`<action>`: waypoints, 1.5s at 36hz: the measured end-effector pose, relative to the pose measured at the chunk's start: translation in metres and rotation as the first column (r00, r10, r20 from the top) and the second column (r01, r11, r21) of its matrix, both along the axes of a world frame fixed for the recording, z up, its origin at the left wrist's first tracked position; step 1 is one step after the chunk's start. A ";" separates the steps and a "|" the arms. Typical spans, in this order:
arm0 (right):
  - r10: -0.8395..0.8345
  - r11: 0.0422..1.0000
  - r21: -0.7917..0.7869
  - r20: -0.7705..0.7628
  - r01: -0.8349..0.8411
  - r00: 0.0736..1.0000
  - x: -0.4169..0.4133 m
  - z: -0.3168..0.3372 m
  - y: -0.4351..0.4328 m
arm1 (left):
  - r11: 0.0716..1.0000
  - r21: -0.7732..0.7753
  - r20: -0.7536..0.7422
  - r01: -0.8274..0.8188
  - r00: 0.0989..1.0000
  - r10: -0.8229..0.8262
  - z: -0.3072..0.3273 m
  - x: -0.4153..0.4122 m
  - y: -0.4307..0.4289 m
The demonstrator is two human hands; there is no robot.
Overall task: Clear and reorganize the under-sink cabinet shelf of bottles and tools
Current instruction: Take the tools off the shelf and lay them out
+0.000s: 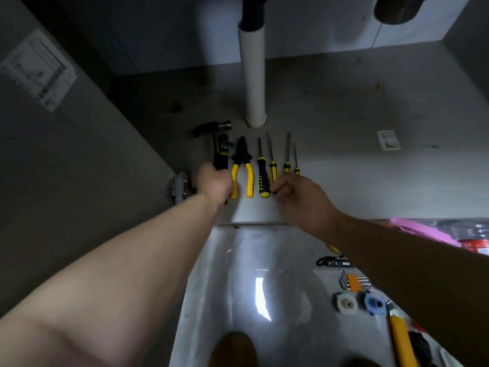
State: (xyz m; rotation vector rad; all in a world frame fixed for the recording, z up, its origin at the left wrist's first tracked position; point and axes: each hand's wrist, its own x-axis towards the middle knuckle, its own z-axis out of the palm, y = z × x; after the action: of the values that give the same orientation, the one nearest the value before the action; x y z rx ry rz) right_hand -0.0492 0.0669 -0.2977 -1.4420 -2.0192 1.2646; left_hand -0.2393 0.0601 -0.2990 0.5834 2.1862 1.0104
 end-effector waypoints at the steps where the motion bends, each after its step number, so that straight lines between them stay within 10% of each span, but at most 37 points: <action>1: -0.064 0.995 -0.083 -0.067 0.059 0.996 -0.005 0.004 0.001 | 0.999 0.040 0.014 0.011 1.000 -0.012 0.001 0.005 -0.004; 4: -0.234 0.933 -0.327 -0.239 0.149 0.942 -0.018 0.022 0.003 | 0.977 0.207 0.087 0.053 0.994 -0.072 0.009 0.026 -0.022; 12: -0.408 0.885 -0.381 -0.356 0.268 0.841 -0.030 0.042 0.007 | 0.870 0.354 0.262 0.342 0.857 -0.444 0.028 0.069 -0.070; 17: -0.373 0.904 -0.325 -0.275 0.280 0.886 0.005 0.039 0.002 | 0.939 0.331 0.154 0.097 0.976 -0.155 0.018 0.051 -0.051; 22: -0.175 0.910 -0.405 -0.185 0.088 0.967 0.035 0.040 -0.020 | 0.997 -0.034 -0.358 0.074 0.930 -0.081 -0.003 0.004 -0.011; 32: 0.362 0.615 -0.750 -0.006 -0.243 0.932 0.057 -0.003 -0.068 | 0.884 -0.447 -0.336 0.136 0.890 -0.307 -0.016 -0.014 0.012; 39: 0.402 0.726 -0.676 0.270 -0.125 0.875 0.049 -0.046 -0.088 | 0.780 -0.585 -0.334 0.223 0.810 -0.482 -0.005 -0.005 0.011; 47: 0.327 0.748 -0.663 0.387 0.014 0.862 0.034 -0.063 -0.070 | 0.992 -0.110 -0.095 0.065 0.993 -0.076 -0.020 0.006 -0.028; 54: 0.281 0.822 -0.563 0.523 0.079 0.805 0.030 -0.087 -0.077 | 0.957 0.291 0.243 -0.009 0.968 -0.065 -0.010 0.051 -0.090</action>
State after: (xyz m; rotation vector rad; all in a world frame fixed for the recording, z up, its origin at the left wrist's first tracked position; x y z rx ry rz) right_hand -0.0191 -0.0104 -0.3842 -2.2651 -2.2182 1.7313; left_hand -0.1885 -0.0301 -0.3092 0.5811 1.8178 1.3260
